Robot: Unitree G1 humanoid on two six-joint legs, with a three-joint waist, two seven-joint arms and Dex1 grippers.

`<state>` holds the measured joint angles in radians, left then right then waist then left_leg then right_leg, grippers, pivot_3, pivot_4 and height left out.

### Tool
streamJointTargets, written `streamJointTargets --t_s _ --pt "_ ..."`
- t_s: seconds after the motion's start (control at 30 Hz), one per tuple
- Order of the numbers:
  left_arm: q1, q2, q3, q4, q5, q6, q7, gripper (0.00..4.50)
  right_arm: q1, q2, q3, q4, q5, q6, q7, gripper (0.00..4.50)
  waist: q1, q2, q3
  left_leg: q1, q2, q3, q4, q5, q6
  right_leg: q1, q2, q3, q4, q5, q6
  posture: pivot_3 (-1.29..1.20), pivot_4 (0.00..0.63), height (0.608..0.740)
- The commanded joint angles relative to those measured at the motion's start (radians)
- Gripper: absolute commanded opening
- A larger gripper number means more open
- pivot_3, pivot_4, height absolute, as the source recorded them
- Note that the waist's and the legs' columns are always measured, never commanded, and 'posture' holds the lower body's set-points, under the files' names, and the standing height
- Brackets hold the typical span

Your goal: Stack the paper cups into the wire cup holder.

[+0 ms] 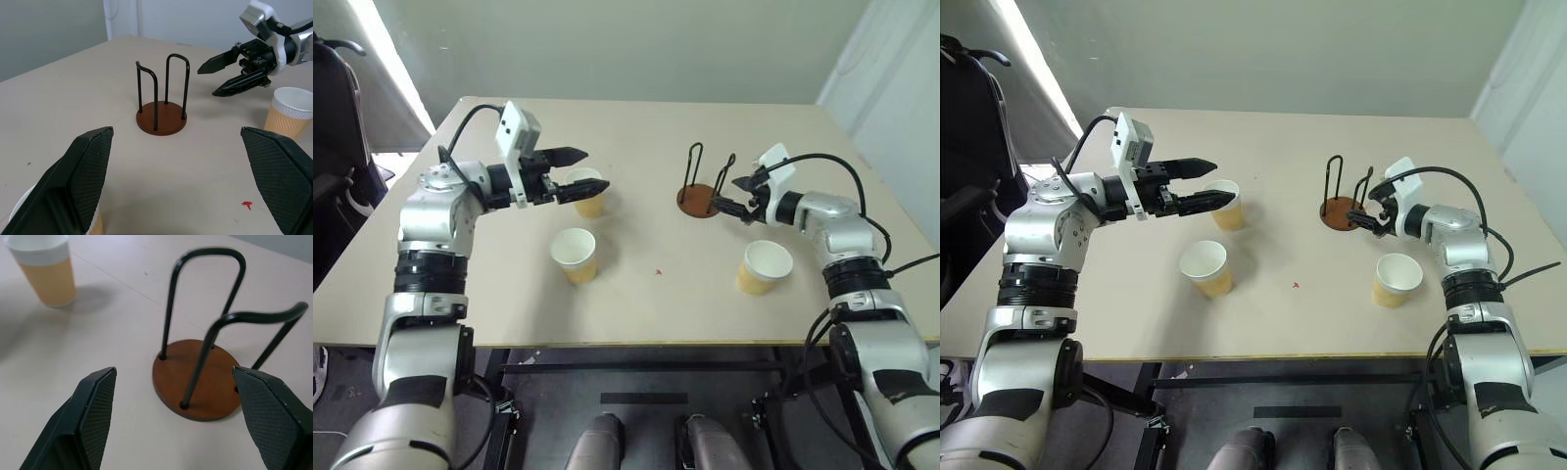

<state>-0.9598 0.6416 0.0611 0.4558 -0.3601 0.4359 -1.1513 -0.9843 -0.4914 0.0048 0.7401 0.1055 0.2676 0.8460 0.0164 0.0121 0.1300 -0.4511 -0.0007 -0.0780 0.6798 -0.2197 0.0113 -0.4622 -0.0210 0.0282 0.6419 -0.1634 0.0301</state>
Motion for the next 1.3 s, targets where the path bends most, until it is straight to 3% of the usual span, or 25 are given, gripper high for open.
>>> streamJointTargets --t_s 0.03,0.67,0.77,1.07,1.3 --pt "-0.034 0.012 0.013 -0.011 0.0 -0.018 0.0 4.5 -0.043 0.007 -0.005 0.012 -0.009 -0.034 -0.019 3.81 0.0 0.0 0.0 0.0 0.0 0.0 0.0 0.0 0.0 0.0 0.0 0.0 0.0 0.0 0.0 0.0 0.15 0.74" --pt "-0.029 0.013 0.017 -0.018 0.0 -0.02 0.014 4.5 -0.134 0.094 -0.003 0.182 -0.076 -0.118 -0.186 3.81 -0.001 0.0 0.0 0.0 0.0 0.0 -0.001 0.0 0.0 -0.001 0.0 0.0 0.0 0.0 0.0 0.0 0.15 0.74" --pt "-0.028 0.013 0.017 -0.018 0.0 -0.02 0.016 4.5 -0.144 0.097 -0.002 0.205 -0.088 -0.127 -0.207 3.24 -0.001 0.0 0.0 -0.001 0.0 0.0 -0.001 0.0 0.0 -0.001 0.0 0.0 0.0 0.0 -0.001 0.0 0.15 0.74" --pt "-0.024 0.017 0.015 -0.021 -0.001 -0.022 0.019 4.5 -0.152 0.097 -0.002 0.227 -0.103 -0.135 -0.243 0.03 -0.001 0.0 0.0 -0.001 0.0 0.0 -0.001 -0.001 0.0 -0.001 0.0 0.0 0.0 0.0 -0.001 0.0 0.15 0.74" --pt "-0.028 0.016 0.011 -0.011 0.004 -0.026 0.018 4.5 -0.154 0.093 -0.001 0.225 -0.109 -0.126 -0.234 0.03 -0.001 0.0 0.0 -0.001 0.0 0.0 -0.001 -0.001 0.0 -0.001 0.0 0.0 0.0 0.0 -0.001 0.0 0.15 0.74"
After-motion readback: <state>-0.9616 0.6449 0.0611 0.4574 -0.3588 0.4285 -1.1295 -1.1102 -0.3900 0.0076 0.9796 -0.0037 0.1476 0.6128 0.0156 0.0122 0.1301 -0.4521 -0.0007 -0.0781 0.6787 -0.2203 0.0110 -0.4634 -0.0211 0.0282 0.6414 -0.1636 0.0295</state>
